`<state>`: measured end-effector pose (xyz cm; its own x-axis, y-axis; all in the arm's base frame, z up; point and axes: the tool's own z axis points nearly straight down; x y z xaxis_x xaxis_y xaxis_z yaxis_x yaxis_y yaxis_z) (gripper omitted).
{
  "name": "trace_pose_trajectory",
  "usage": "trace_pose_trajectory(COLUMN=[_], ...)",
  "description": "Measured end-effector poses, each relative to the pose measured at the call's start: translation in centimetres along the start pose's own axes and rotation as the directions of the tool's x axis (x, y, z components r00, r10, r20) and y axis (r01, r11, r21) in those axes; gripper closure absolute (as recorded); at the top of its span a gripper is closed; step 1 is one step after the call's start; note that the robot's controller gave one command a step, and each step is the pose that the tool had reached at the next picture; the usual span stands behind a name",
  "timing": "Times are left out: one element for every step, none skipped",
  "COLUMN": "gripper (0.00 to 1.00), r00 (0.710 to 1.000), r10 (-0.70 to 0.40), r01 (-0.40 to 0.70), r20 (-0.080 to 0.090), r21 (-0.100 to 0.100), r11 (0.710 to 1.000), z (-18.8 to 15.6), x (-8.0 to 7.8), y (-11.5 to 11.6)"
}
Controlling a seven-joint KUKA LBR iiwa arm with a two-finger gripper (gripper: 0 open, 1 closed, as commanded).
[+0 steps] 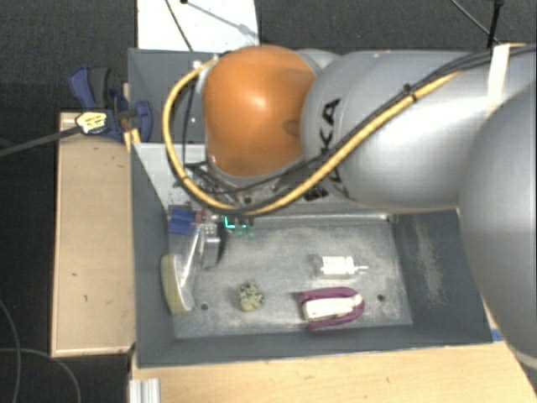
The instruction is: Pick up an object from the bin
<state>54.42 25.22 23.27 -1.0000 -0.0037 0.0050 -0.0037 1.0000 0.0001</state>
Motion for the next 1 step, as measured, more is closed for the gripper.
trace_pose_trajectory(gripper=[0.00], r00=[0.999], r10=[-0.052], r01=[0.052], r20=[0.000], r21=[0.002], r11=[0.999], z=[15.49], x=[-1.39], y=[-2.49])
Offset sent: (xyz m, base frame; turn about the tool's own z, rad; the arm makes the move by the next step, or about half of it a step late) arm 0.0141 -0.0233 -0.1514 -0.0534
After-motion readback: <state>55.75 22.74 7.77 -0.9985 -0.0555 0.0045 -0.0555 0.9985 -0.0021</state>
